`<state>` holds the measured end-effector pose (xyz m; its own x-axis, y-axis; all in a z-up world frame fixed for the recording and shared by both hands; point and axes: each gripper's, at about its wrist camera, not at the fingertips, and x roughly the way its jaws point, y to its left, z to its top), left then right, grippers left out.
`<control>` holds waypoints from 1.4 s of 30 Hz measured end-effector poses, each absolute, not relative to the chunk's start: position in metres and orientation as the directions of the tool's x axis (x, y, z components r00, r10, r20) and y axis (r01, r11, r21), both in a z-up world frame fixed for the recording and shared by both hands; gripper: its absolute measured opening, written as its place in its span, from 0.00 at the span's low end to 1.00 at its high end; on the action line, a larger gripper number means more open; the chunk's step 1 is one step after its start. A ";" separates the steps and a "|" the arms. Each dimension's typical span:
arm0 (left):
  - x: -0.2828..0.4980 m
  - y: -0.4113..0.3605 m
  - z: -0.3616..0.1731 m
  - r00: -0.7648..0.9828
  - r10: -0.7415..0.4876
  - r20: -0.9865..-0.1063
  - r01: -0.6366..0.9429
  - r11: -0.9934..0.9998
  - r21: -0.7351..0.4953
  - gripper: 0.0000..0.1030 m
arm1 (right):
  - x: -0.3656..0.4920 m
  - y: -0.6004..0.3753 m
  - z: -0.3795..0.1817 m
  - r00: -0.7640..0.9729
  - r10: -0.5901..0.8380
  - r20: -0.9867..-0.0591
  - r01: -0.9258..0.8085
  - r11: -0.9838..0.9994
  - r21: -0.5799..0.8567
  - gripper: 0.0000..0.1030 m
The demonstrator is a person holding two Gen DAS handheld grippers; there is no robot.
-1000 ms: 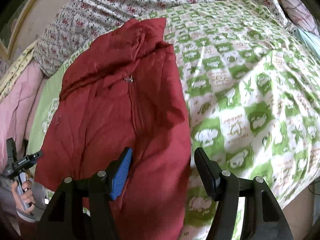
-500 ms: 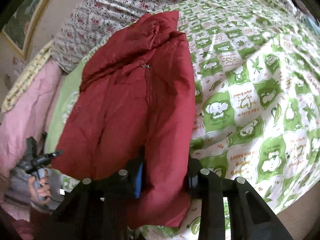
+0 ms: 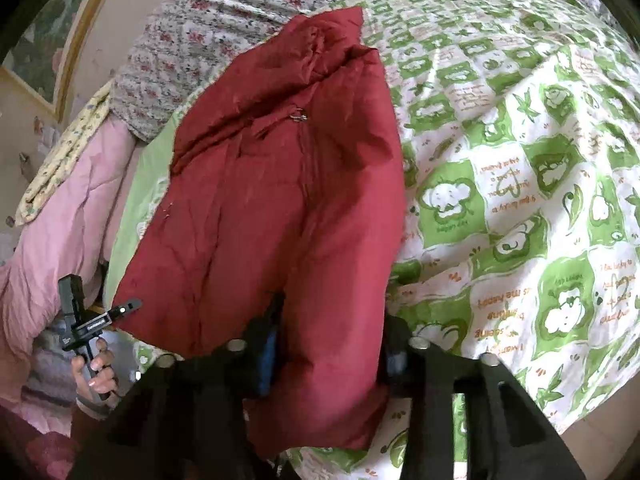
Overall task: Fold large clothes
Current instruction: 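Lift the hem toward the collar with the right gripper while the left gripper grasps the hem too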
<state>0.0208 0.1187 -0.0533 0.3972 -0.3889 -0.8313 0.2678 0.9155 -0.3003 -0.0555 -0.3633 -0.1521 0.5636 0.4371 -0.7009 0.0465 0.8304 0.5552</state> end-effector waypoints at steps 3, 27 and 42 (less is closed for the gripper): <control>0.020 0.124 -0.045 0.416 -0.434 -0.799 0.271 0.898 -0.347 0.20 | -0.056 -0.365 -0.148 0.577 0.461 -0.674 0.024 0.816 0.578 0.28; 0.078 0.115 0.061 0.643 -0.475 -0.601 0.338 0.880 -0.334 0.17 | 0.005 -0.375 -0.049 0.750 0.524 -0.405 -0.169 0.743 0.648 0.23; 0.198 0.093 0.100 0.696 -0.421 -0.582 0.288 0.906 -0.311 0.18 | 0.122 -0.405 -0.022 0.814 0.442 -0.377 -0.098 0.744 0.661 0.23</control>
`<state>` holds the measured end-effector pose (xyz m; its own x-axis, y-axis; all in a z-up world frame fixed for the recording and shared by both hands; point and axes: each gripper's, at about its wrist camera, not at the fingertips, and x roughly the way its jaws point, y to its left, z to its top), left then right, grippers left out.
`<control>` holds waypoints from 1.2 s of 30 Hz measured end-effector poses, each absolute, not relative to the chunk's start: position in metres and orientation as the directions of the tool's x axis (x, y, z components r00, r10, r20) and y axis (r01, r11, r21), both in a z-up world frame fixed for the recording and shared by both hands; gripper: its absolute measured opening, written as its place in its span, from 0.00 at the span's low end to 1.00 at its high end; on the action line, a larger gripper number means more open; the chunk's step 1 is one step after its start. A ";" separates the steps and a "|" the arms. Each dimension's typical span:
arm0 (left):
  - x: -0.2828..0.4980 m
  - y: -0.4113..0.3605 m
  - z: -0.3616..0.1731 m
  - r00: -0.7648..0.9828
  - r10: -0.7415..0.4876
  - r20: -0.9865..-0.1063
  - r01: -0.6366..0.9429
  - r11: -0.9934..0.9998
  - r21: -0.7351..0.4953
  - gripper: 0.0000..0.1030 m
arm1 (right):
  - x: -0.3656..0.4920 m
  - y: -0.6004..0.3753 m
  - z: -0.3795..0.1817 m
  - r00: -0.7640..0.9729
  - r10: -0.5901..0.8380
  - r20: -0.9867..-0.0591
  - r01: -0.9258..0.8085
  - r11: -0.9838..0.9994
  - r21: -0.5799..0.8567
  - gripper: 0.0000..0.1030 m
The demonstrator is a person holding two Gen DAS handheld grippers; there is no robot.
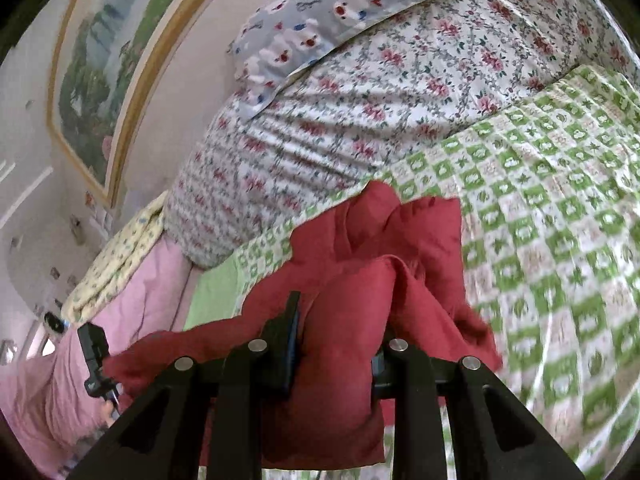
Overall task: Fold large clothes
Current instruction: 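Lift the hem toward the collar with the right gripper while the left gripper grasps the hem too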
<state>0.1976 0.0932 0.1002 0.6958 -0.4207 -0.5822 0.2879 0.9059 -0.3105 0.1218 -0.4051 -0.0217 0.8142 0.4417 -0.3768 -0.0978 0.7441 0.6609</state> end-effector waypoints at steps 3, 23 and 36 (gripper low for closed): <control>0.224 0.089 0.100 0.699 -0.406 -0.589 0.268 0.912 -0.311 0.18 | 0.146 -0.413 -0.023 0.823 0.422 -0.381 -0.070 0.740 0.669 0.23; 0.369 0.066 0.039 0.651 -0.309 -0.693 0.101 0.941 -0.324 0.19 | 0.277 -0.443 -0.077 0.812 0.310 -0.494 0.157 0.699 0.697 0.25; 0.432 0.054 -0.008 0.586 -0.301 -0.752 0.069 0.943 -0.324 0.22 | 0.324 -0.451 -0.123 0.824 0.232 -0.518 0.263 0.653 0.710 0.25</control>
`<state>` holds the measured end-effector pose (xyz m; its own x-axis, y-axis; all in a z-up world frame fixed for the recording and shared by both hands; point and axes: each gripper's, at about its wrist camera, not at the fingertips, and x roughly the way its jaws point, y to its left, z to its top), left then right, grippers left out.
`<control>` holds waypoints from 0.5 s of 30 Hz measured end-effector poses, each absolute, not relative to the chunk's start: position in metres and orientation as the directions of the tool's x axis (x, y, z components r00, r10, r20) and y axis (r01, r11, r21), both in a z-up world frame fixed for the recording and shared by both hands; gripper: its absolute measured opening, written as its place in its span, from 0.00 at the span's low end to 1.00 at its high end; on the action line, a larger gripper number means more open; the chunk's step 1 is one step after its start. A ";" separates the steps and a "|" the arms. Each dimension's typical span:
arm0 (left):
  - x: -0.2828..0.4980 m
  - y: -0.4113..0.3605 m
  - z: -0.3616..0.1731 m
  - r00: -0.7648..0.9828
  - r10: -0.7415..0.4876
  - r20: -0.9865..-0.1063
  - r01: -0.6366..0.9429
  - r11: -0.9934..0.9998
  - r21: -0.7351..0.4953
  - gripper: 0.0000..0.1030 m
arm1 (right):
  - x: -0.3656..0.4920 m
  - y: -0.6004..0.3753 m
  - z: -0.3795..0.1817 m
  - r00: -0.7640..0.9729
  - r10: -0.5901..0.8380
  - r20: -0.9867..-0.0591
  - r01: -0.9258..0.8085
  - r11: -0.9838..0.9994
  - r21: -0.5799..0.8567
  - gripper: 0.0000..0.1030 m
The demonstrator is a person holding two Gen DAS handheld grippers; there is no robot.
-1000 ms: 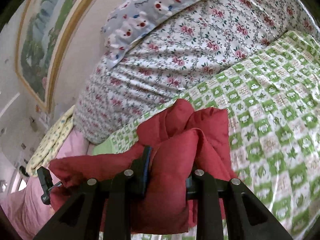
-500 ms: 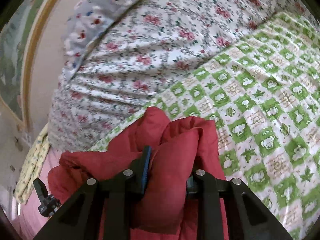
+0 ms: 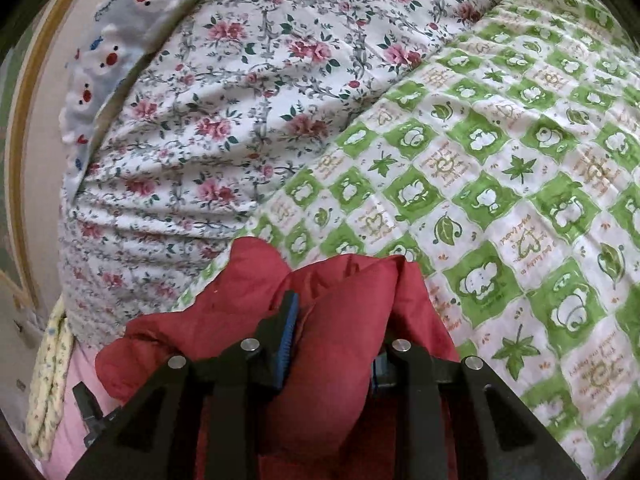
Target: Fold large clothes
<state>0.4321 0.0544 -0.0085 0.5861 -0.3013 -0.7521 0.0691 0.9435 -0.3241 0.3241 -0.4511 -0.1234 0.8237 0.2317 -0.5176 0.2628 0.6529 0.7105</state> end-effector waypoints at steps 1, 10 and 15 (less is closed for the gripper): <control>0.431 0.056 -0.007 0.586 -0.309 -0.749 0.073 0.941 -0.331 0.22 | 0.326 -0.451 -0.124 0.824 0.227 -0.519 0.266 0.654 0.708 0.25; 0.376 0.088 0.042 0.674 -0.332 -0.660 0.096 0.925 -0.367 0.39 | 0.336 -0.449 -0.127 0.825 0.198 -0.529 0.279 0.671 0.687 0.25; 0.325 0.082 0.066 0.712 -0.328 -0.621 0.179 0.940 -0.292 0.39 | 0.339 -0.447 -0.126 0.822 0.170 -0.543 0.297 0.686 0.665 0.27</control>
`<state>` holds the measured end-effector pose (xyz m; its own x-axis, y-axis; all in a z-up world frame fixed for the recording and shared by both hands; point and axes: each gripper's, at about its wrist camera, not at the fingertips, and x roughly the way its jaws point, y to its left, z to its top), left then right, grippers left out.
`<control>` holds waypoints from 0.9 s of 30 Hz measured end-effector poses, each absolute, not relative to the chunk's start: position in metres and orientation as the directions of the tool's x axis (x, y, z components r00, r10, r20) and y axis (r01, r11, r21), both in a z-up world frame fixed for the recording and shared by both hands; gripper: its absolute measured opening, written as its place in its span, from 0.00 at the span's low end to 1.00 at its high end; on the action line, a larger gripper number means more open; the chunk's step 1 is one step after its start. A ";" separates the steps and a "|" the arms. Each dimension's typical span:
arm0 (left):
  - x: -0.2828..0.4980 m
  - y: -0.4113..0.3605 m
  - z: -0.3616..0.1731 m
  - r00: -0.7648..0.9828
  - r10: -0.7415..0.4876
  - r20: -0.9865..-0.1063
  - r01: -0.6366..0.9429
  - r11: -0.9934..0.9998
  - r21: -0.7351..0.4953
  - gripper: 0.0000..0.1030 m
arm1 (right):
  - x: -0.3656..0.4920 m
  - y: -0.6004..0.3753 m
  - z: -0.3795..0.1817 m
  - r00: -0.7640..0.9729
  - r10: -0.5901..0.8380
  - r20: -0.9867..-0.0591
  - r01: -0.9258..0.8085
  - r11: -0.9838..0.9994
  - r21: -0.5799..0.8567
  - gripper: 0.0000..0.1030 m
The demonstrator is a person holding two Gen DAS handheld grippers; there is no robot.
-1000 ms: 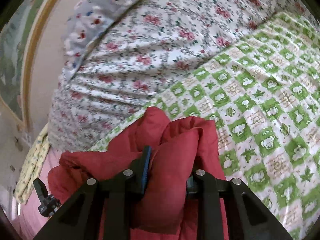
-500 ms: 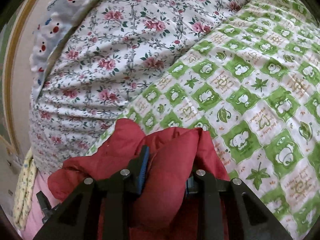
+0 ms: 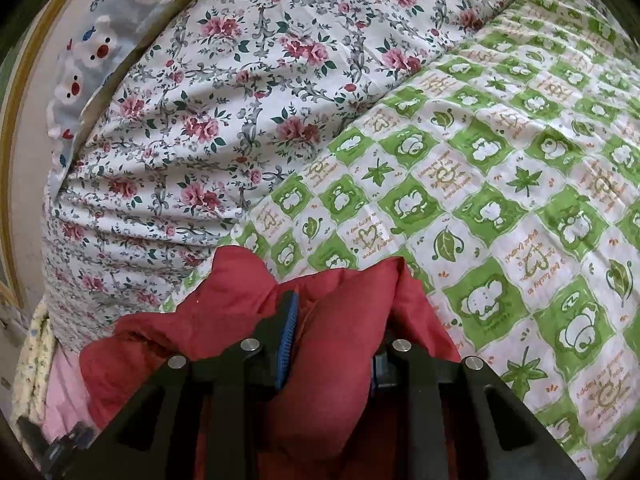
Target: Fold large clothes
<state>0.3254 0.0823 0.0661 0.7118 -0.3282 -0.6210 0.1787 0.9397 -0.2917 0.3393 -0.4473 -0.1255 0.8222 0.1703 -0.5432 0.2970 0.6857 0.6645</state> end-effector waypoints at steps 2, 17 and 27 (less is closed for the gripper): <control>0.308 0.068 0.067 0.705 -0.346 -0.620 0.231 0.938 -0.260 0.39 | 0.343 -0.443 -0.123 0.819 0.156 -0.552 0.301 0.702 0.646 0.29; 0.314 -0.020 -0.006 0.659 -0.194 -0.727 0.260 0.965 -0.022 0.39 | 0.317 -0.439 -0.072 0.842 0.221 -0.492 0.204 0.713 0.671 0.55; 0.336 -0.015 -0.014 0.663 -0.161 -0.731 0.212 0.977 -0.023 0.39 | 0.279 -0.326 -0.051 0.785 0.191 -0.590 -0.068 0.972 0.223 0.66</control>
<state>0.3356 -0.0154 -0.0142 0.6629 -0.1606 -0.7313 0.2116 0.9771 -0.0227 0.2787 -0.3261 -0.0507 0.7846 0.1906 -0.5900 -0.0685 0.9724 0.2231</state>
